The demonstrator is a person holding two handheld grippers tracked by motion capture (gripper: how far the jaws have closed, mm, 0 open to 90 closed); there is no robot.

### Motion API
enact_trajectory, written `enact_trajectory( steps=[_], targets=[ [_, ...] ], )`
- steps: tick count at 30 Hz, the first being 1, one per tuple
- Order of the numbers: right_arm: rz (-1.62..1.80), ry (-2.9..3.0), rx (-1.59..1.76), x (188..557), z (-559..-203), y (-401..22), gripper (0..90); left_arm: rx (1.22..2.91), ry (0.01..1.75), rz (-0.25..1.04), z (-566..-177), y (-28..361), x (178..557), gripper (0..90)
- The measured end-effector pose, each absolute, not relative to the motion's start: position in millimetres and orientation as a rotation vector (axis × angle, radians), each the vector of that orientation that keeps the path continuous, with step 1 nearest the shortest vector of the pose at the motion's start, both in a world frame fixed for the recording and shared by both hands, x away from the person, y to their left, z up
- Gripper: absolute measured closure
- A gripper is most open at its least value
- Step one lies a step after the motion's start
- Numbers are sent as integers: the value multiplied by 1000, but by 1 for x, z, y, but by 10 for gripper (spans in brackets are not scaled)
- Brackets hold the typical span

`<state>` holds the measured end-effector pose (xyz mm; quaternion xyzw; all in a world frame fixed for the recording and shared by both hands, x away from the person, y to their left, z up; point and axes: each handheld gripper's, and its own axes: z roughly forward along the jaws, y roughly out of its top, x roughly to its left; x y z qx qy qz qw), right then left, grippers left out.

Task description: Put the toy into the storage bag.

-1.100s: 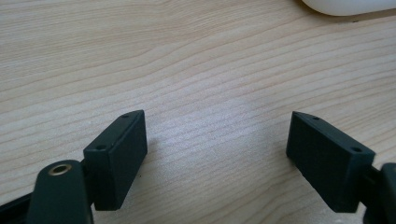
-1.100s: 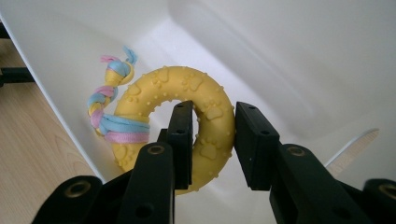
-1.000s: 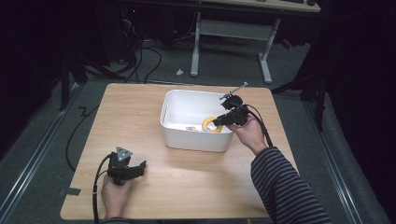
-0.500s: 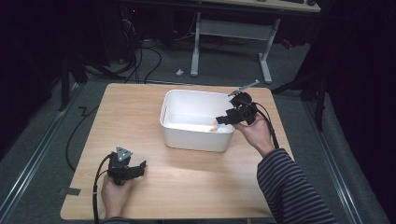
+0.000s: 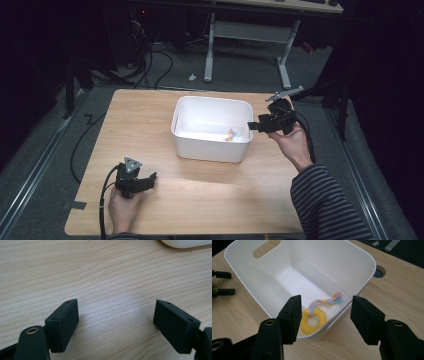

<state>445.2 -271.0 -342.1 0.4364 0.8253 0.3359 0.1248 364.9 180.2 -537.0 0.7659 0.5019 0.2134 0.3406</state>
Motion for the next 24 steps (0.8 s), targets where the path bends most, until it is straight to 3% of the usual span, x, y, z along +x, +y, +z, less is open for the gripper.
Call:
enact_trajectory(
  steps=[24],
  targets=[
    [1127,2240,1379,406,-345,-343,415,1982,1314,556,-537,181,366,222]
  ],
)
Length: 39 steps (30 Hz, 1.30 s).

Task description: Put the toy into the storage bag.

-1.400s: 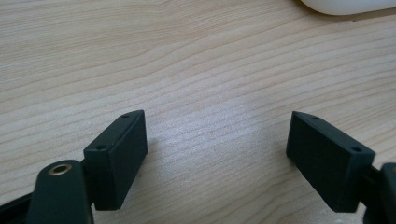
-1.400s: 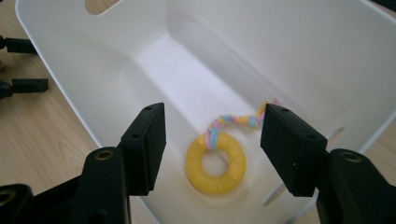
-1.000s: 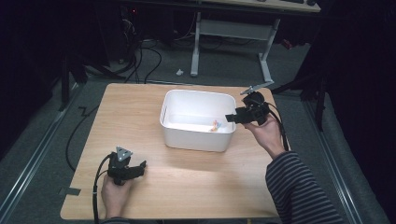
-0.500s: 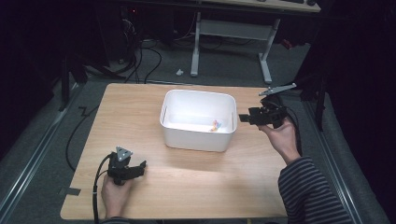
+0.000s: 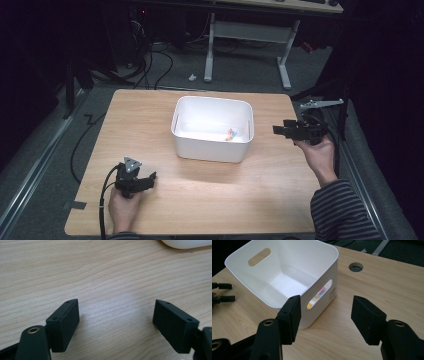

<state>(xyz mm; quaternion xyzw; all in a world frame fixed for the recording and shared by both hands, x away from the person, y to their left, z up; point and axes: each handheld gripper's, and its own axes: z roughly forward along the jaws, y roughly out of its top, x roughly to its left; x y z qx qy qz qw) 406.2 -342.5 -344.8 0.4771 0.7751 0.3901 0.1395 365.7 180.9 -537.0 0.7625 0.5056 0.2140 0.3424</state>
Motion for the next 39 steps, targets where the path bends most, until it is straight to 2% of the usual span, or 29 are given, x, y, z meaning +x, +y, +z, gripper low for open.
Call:
enact_trajectory(
  steps=[13,23,39],
  targets=[
    [1120,2193,1423,374,-364,-373,407,1986,1315,560,-537,180,366,222],
    [1075,2219,1387,347,-377,-379,408,1985,1317,561,-537,180,366,222],
    [1064,2253,1434,344,-439,-372,391,1984,1321,561,-537,181,366,220]
  ],
)
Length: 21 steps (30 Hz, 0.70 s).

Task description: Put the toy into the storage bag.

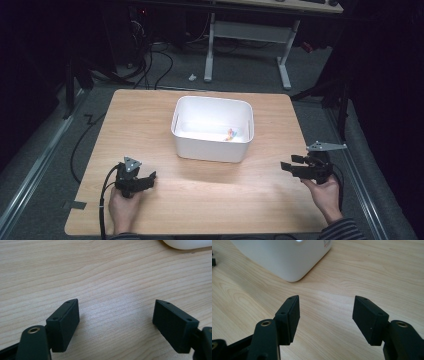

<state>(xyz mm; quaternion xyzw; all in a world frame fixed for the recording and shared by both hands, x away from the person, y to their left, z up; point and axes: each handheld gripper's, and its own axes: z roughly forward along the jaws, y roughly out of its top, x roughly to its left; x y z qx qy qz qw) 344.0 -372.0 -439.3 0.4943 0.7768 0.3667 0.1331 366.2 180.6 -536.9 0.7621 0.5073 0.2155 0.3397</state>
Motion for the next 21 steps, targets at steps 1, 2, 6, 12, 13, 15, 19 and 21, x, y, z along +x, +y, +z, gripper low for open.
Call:
enact_trajectory(
  steps=[1,2,6,12,13,15,19,21],
  targets=[
    [1067,2253,1446,344,-443,-371,391,1984,1321,561,-537,181,366,220],
    [1070,2253,1444,344,-446,-371,390,1984,1321,561,-537,181,366,220],
    [1062,2258,1449,346,-461,-366,372,1984,1321,561,-537,181,366,220],
    [1004,2283,1427,352,-476,-354,360,1985,1319,561,-537,180,366,215],
    [1000,2282,1421,353,-478,-352,360,1985,1319,561,-537,180,366,214],
    [989,2279,1424,356,-480,-348,362,1984,1319,561,-537,180,366,214],
    [997,2265,1418,361,-486,-342,367,1985,1318,560,-537,180,366,212],
    [981,2268,1404,364,-490,-339,368,1985,1318,560,-537,180,366,212]
  ],
)
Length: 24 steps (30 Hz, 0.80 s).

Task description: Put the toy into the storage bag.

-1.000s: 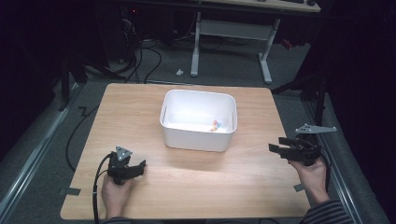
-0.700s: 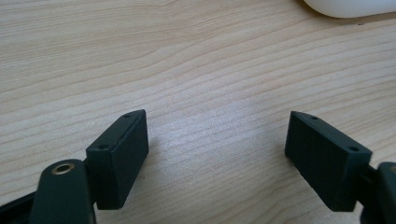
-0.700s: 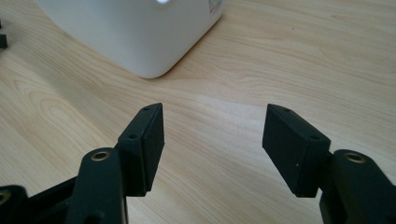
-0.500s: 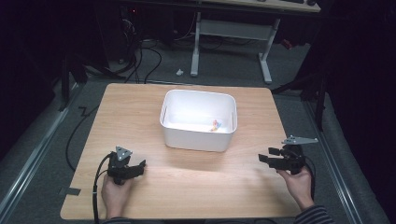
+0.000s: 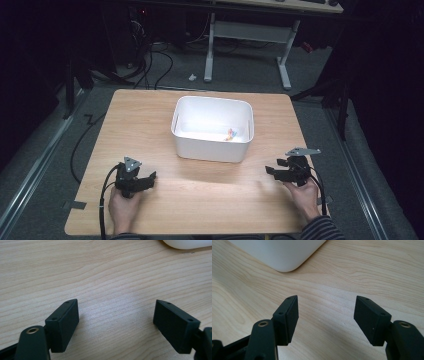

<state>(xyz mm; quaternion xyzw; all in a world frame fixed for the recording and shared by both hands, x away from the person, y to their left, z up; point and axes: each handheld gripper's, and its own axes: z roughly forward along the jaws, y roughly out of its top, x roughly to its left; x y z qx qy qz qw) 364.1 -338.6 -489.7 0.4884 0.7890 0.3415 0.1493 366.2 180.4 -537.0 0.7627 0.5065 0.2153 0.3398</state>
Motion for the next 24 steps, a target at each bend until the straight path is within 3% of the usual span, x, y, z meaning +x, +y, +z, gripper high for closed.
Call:
enact_trajectory(
  steps=[17,24],
  targets=[
    [858,2187,1363,380,-523,-326,384,1983,1323,562,-537,180,366,210],
    [905,2153,1360,382,-530,-325,338,1984,1322,562,-537,180,366,208]
  ],
)
